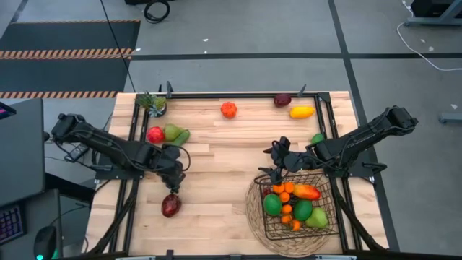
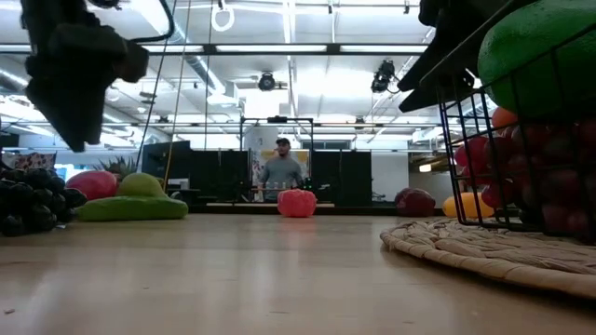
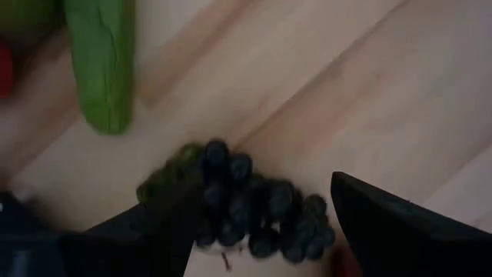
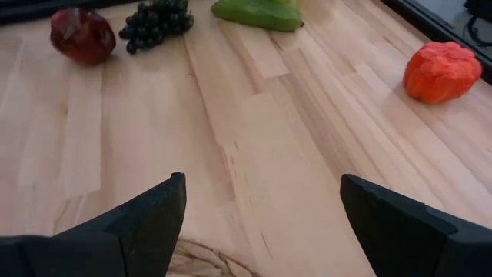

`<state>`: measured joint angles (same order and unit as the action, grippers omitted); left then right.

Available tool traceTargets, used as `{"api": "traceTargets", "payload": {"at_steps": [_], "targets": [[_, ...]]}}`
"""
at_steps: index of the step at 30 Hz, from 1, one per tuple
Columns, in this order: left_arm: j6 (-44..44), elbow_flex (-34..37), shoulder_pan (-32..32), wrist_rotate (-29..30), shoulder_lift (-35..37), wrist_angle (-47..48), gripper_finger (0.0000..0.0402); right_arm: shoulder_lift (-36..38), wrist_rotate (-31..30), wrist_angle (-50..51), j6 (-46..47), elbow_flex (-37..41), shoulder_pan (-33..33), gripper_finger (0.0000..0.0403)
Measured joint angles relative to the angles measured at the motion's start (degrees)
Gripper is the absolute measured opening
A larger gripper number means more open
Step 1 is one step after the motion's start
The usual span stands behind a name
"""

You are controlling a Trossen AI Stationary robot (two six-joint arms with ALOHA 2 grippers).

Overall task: Build produce basket
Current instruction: Put the black grapes into the black wire basket

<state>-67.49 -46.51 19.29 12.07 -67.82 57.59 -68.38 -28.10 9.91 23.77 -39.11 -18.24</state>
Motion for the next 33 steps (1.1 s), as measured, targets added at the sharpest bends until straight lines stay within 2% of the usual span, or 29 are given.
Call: {"api": "traceTargets", "payload": {"at_steps": [5,7,12,16,18,20,24,33], "targets": [[-4.9,0.0,3.9,-6.4,0.0,2.2,0.0290,0.0,0.8,1.7,-1.5,0.0,0.0,0.0348],[-4.3,0.0,5.8,-7.0,0.0,2.2,0.0290,0.0,0.8,1.8,-2.4,0.0,0.0,0.0348],[-1.3,0.0,10.3,-5.9,0.0,4.0,0.0290,0.0,0.8,1.8,-3.0,0.0,0.0,0.0348],[-1.2,0.1,11.6,-1.8,0.0,6.4,0.0290,0.0,0.8,1.7,-2.8,0.0,0.0,0.0348],[-0.6,0.1,11.8,-1.6,-0.2,8.2,0.0290,0.0,0.8,1.7,-2.5,0.0,0.0,0.0348],[1.7,0.1,11.9,-1.8,-0.8,9.7,0.0290,0.0,0.8,1.7,-1.6,0.0,0.0,0.0348],[12.2,0.1,13.4,-1.2,-2.3,10.0,0.0290,0.0,0.8,1.7,-0.8,0.0,0.0,0.0348],[20.9,0.1,15.1,0.9,-9.1,8.3,0.0290,0.0,0.4,0.3,0.7,0.0,0.0,0.0348]]}}
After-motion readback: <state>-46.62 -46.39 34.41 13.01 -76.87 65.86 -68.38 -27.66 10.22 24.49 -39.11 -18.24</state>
